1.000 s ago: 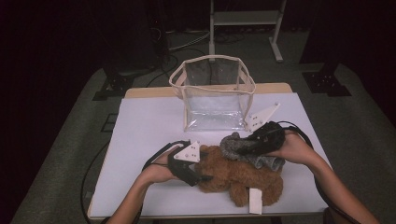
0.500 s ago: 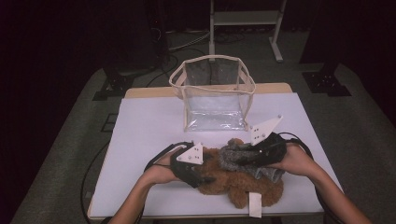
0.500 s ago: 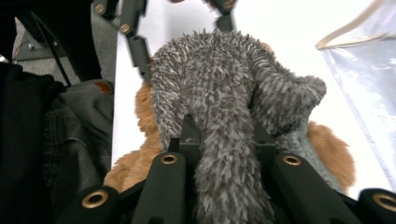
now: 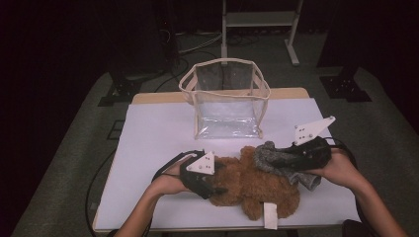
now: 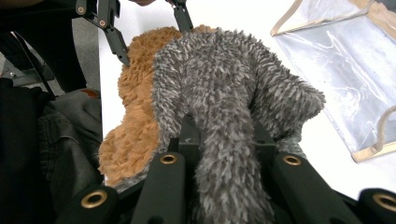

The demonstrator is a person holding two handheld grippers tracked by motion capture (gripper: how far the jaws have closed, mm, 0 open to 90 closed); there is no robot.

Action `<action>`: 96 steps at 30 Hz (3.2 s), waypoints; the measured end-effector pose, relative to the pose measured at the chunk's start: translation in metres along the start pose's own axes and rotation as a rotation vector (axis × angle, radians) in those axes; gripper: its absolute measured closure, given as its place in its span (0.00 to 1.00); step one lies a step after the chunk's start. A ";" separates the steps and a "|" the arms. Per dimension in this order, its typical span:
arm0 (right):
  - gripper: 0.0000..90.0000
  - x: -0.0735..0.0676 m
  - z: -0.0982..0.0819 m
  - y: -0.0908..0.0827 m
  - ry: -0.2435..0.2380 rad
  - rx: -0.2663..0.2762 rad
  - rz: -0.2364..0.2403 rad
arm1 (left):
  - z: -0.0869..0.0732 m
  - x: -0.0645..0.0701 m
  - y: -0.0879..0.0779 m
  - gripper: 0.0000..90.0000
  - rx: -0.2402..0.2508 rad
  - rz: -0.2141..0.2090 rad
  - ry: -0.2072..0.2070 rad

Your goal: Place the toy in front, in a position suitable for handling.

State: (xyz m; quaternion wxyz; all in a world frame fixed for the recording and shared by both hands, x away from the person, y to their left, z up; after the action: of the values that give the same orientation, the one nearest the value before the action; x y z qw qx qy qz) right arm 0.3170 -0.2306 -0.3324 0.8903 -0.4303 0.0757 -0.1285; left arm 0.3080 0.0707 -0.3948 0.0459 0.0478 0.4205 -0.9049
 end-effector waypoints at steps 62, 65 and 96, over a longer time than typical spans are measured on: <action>0.81 0.011 0.015 0.015 0.001 -0.020 0.042 | 0.005 0.000 0.004 0.37 0.005 -0.004 0.005; 0.81 0.004 0.026 0.019 -0.037 -0.021 0.059 | 0.006 -0.001 0.005 0.36 0.006 0.003 0.000; 0.81 -0.001 0.051 0.060 -0.104 -0.121 0.081 | -0.015 -0.013 -0.004 0.36 0.024 -0.018 -0.079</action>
State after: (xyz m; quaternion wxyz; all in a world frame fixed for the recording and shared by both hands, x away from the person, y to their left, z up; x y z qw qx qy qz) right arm 0.3386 -0.1567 -0.3478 0.8698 -0.4860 0.0545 -0.0650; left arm 0.3215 0.0851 -0.3994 0.0535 0.0089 0.4078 -0.9115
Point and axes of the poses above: each handheld gripper's, and its own axes: y roughly forward along the jaws, z roughly out of its top, x roughly to its right, the point moved 2 cm from there along y, roughly forward along the jaws, and after that the axes turned 10 degrees about -x, right-handed, at the moved point
